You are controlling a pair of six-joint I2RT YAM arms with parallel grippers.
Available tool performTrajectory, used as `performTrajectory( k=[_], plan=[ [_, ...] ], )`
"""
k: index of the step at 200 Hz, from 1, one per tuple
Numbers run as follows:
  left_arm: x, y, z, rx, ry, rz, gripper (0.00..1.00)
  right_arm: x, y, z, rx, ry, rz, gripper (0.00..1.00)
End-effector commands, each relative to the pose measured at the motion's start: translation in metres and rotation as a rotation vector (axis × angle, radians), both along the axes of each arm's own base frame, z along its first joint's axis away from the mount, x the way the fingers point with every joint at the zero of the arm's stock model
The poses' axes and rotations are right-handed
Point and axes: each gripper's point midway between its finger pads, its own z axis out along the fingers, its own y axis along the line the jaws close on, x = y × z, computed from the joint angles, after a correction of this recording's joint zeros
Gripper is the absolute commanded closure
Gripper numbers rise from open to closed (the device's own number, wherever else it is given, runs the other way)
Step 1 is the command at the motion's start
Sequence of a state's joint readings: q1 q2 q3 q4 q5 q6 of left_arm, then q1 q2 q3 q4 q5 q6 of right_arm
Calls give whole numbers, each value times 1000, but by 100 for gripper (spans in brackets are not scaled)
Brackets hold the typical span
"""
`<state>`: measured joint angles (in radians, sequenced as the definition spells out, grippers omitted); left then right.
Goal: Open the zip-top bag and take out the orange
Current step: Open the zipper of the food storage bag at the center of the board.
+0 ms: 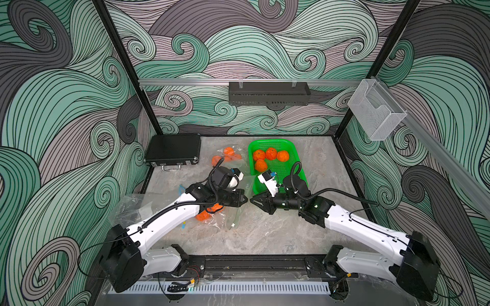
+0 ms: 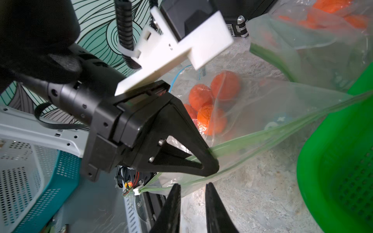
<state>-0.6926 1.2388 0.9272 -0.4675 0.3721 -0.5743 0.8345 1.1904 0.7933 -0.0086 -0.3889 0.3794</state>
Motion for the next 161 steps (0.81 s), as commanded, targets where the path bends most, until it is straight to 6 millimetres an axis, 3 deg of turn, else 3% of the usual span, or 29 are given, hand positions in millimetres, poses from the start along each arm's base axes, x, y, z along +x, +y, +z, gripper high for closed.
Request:
performTrajectory(
  k=[1,34,112,136,161],
  plan=[
    [0,-10,1,-31,6,-14,100,6,9,7,8,-4,-21,79],
    [-1,-12,0,-29,8,-25,100,11,14,-7,-28,23,-43,85],
    [-4,-3,12,-27,-22,4,100,18,-15,-78,-234,84,-165,88],
    [-5,-4,22,-51,-33,3,100,19,-21,-81,-256,54,-168,88],
    [-9,-9,32,-94,-36,-26,100,16,-4,-63,-196,-13,-77,82]
  ],
)
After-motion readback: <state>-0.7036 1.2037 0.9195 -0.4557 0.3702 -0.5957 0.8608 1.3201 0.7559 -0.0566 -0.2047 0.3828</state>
